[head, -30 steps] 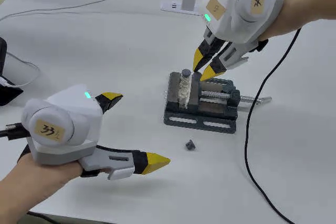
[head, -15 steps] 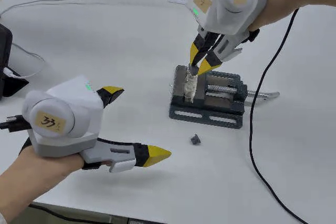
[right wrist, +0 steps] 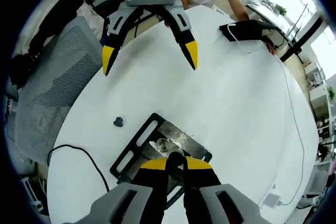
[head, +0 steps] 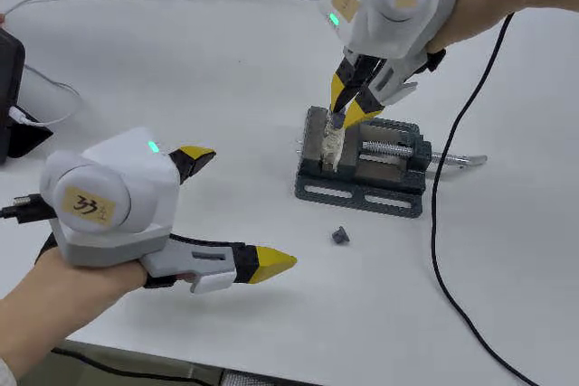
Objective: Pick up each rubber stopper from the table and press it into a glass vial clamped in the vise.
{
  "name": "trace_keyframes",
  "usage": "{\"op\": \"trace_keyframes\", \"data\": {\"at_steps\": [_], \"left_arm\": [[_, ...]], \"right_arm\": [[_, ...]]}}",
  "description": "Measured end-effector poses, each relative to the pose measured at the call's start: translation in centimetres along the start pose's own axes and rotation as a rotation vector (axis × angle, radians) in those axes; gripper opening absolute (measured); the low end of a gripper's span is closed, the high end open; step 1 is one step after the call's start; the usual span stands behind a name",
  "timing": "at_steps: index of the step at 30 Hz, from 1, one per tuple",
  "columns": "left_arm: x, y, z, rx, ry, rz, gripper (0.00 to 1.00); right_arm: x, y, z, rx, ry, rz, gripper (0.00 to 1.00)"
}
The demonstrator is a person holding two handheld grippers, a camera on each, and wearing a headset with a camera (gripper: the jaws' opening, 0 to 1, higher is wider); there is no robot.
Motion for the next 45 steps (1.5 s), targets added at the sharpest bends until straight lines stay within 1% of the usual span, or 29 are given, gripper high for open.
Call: {"op": "trace_keyframes", "data": {"at_steps": [4, 14, 17, 19, 20, 24, 25, 27, 29, 30, 31, 32, 34, 35, 41, 42, 44, 45], "left_arm": [[0.05, 0.16, 0.01, 0.004, -0.001, -0.003, 0.93], [0.15, 0.40, 0.04, 0.015, -0.002, -0.003, 0.92], [0.14, 0.40, 0.03, 0.015, -0.004, -0.002, 0.92], [0.12, 0.42, 0.05, 0.015, -0.004, -0.003, 0.92], [0.11, 0.41, 0.08, 0.016, -0.003, -0.001, 0.92], [0.05, 0.42, 0.14, 0.018, -0.002, 0.000, 0.92], [0.02, 0.42, 0.14, 0.017, -0.002, 0.000, 0.92], [-0.02, 0.43, 0.14, 0.017, -0.001, 0.000, 0.92], [-0.08, 0.41, 0.15, 0.018, -0.002, 0.003, 0.92], [-0.12, 0.43, 0.17, 0.018, -0.001, 0.002, 0.91], [-0.15, 0.44, 0.19, 0.018, 0.001, 0.001, 0.91], [-0.19, 0.42, 0.22, 0.016, 0.002, 0.003, 0.91], [-0.24, 0.39, 0.25, 0.018, 0.003, 0.005, 0.91], [-0.27, 0.34, 0.26, 0.018, 0.003, 0.006, 0.91], [-0.37, 0.30, 0.27, 0.018, 0.004, 0.008, 0.91], [-0.39, 0.27, 0.30, 0.017, 0.005, 0.009, 0.91], [-0.43, 0.24, 0.34, 0.015, 0.007, 0.009, 0.91], [-0.46, 0.23, 0.37, 0.016, 0.008, 0.009, 0.91]], "right_arm": [[-0.10, -0.03, -0.02, -0.014, 0.001, 0.002, 0.05], [-0.24, -0.13, 0.00, -0.018, -0.005, -0.008, 0.05], [-0.27, -0.22, -0.01, -0.029, -0.004, -0.014, 0.05], [-0.38, -0.27, 0.29, -0.039, -0.005, -0.023, 0.05], [-0.40, -0.27, 0.20, -0.042, -0.005, -0.032, 0.05], [-0.38, -0.06, 0.51, -0.091, 0.004, -0.061, 0.05], [-0.34, -0.04, 0.51, -0.115, 0.008, -0.067, 0.05], [-0.34, -0.12, 0.39, -0.136, 0.016, -0.069, 0.05], [-0.36, -0.07, 0.39, -0.170, 0.027, -0.069, 0.05], [-0.37, -0.05, 0.40, -0.205, 0.036, -0.071, 0.05], [-0.40, -0.05, 0.47, -0.207, 0.036, -0.071, 0.05], [-0.40, -0.09, 0.43, -0.233, 0.042, -0.075, 0.05], [-0.46, -0.17, 0.48, -0.249, 0.046, -0.080, 0.05], [-0.46, -0.20, 0.47, -0.269, 0.051, -0.085, 0.05], [-0.66, -0.38, 0.25, -0.314, 0.077, -0.114, 0.05], [-0.62, -0.19, 0.43, -0.326, 0.081, -0.120, 0.05], [-0.62, -0.17, 0.50, -0.351, 0.088, -0.125, 0.05], [-0.61, -0.19, 0.52, -0.385, 0.096, -0.129, 0.05]]}}
Point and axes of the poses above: the centre of the closed fingertips' face, and the gripper's own axes: x roughly backward along the fingers, z roughly to its right, y roughly out of its underside, the point moved 4 cm from there along x, roughly backward along the fingers, and after that the axes turned 12 degrees about z, right-handed, at the moved point
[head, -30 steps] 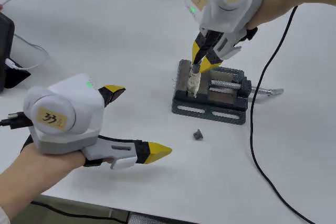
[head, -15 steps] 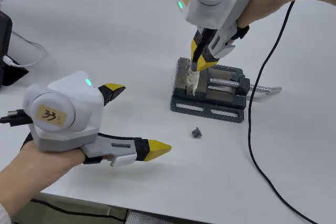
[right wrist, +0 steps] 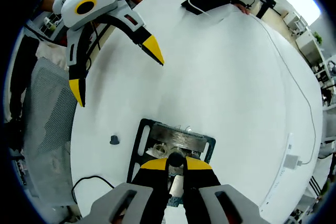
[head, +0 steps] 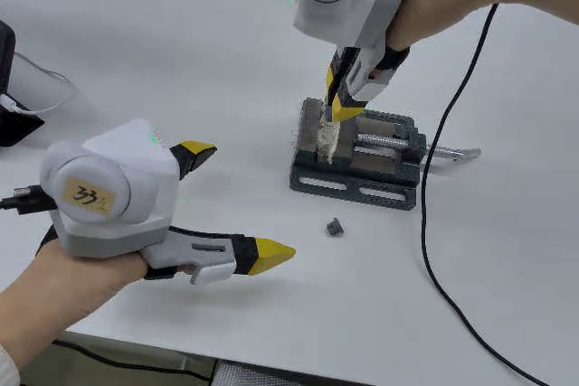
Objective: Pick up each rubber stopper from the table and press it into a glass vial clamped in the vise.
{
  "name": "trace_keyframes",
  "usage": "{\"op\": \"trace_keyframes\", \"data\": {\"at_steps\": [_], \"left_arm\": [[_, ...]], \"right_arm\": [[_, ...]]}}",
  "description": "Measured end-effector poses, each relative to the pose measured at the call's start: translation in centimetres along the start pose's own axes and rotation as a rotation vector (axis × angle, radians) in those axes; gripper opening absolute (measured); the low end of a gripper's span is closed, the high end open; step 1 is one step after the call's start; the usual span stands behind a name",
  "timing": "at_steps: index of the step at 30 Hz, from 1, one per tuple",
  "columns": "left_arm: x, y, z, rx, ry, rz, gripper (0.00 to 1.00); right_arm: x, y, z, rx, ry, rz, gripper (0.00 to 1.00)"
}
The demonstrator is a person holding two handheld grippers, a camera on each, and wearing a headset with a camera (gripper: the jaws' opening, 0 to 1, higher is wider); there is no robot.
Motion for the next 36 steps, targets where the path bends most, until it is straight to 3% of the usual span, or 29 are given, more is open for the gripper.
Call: {"op": "trace_keyframes", "data": {"at_steps": [11, 17, 27, 36], "left_arm": [[0.2, -0.1, 0.1, -0.001, 0.000, 0.000, 0.90], [0.4, -0.1, -0.1, -0.001, -0.003, 0.000, 0.90], [0.5, 0.0, -0.1, -0.003, -0.002, 0.001, 0.90], [0.4, -0.3, -0.3, -0.008, -0.004, 0.005, 0.90]], "right_arm": [[0.2, 0.1, -0.9, 0.048, -0.013, 0.008, 0.06], [0.3, 0.2, -0.9, 0.117, -0.026, 0.008, 0.06], [0.3, -0.1, -0.8, 0.140, -0.032, 0.015, 0.08], [1.6, -0.4, -0.6, 0.144, -0.025, 0.054, 0.07]]}}
Point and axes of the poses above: the centre of the closed fingertips' face, and the gripper's own axes: x roughly backward along the fingers, z roughly to its right, y roughly out of its underside, the point moved 4 cm from there along x, roughly backward along the fingers, and after that the axes turned 12 degrees about z, right-handed, at the moved point
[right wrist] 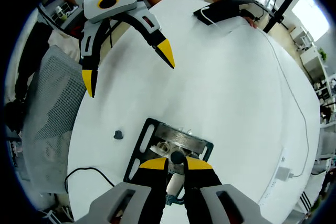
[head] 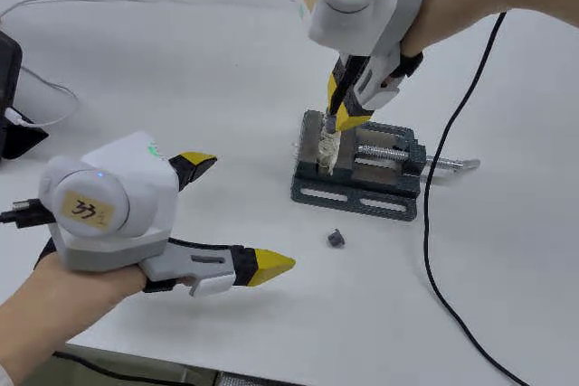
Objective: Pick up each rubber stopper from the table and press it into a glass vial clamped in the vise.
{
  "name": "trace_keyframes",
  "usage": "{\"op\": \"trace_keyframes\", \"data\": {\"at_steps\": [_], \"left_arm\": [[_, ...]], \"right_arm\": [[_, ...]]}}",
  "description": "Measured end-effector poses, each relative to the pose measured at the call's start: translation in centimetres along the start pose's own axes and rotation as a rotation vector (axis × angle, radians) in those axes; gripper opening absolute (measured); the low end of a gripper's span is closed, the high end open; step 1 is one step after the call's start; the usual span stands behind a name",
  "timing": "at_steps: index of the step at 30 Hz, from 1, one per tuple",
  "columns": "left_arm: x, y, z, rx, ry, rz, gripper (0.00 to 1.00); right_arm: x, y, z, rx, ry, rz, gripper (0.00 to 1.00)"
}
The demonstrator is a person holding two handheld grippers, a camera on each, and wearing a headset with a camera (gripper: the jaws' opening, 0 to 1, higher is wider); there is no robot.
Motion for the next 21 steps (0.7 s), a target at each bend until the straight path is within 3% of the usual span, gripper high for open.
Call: {"op": "trace_keyframes", "data": {"at_steps": [6, 12, 21], "left_arm": [[-0.1, -0.4, -0.3, -0.004, -0.005, 0.008, 0.90], [-0.2, -0.4, -0.4, -0.003, -0.009, 0.011, 0.90], [-0.2, 0.0, -0.3, 0.005, -0.011, 0.006, 0.90]], "right_arm": [[0.3, 0.3, -0.2, -0.014, 0.005, 0.036, 0.00], [0.0, 1.2, 0.2, -0.052, 0.003, 0.054, 0.01], [-0.2, 0.8, 0.1, -0.067, 0.001, 0.074, 0.01]]}}
Point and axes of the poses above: the centre of the closed fingertips' face, and the gripper's own axes: x roughly backward along the fingers, z roughly to its right, y roughly out of its underside, the point moved 4 cm from there along x, roughly backward along the fingers, and after that the axes turned 12 degrees about z, right-handed, at the moved point
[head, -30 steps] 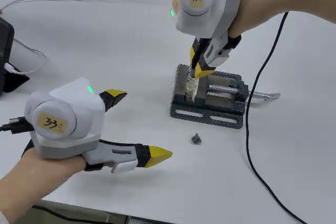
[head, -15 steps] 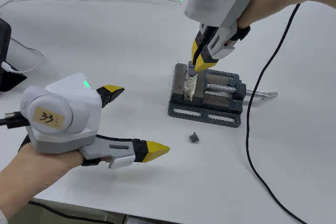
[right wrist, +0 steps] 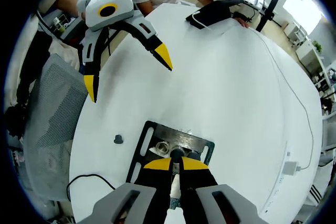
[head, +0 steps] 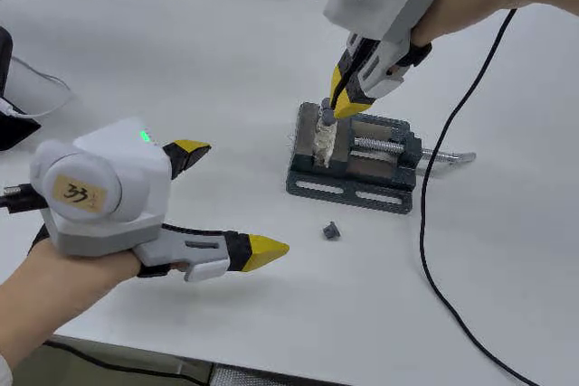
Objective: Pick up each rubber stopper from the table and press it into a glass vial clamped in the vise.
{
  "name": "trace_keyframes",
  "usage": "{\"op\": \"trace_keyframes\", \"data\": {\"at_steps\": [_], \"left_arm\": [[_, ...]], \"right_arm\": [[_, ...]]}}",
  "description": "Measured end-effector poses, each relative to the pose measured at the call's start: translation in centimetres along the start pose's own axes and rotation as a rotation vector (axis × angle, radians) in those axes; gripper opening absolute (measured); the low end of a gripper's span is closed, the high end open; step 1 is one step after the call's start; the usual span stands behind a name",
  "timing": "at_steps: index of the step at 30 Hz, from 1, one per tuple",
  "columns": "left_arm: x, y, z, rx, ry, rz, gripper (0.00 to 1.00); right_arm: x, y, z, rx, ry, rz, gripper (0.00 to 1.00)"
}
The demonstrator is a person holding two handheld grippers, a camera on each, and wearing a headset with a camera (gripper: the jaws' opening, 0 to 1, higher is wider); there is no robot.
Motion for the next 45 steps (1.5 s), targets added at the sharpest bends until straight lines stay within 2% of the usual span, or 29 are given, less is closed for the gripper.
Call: {"op": "trace_keyframes", "data": {"at_steps": [16, 20, 32, 39, 45], "left_arm": [[0.12, 0.32, -0.06, 0.008, -0.003, -0.005, 0.89], [0.11, 0.25, -0.17, 0.012, -0.007, 0.000, 0.89], [-0.03, 0.37, -0.37, 0.024, -0.013, 0.009, 0.88], [-0.09, 0.45, -0.33, 0.029, -0.012, 0.011, 0.88], [-0.13, 0.46, -0.35, 0.030, -0.012, 0.010, 0.88]], "right_arm": [[-0.63, -0.15, 0.13, 0.008, -0.011, 0.000, 0.00], [-0.69, -0.20, 0.25, -0.012, -0.013, -0.010, 0.00], [-0.81, 0.06, -0.05, -0.063, 0.044, -0.003, 0.00], [-0.89, 0.19, 0.06, -0.114, 0.043, 0.004, 0.00], [-1.03, 0.24, 0.24, -0.100, 0.040, 0.009, 0.00]]}}
Point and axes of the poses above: the centre of the closed fingertips' face, and the gripper's own axes: x roughly backward along the fingers, z roughly to its right, y roughly out of its underside, the point moved 4 cm from there along x, roughly backward along the fingers, and after that the axes turned 12 degrees about z, right-handed, at the moved point
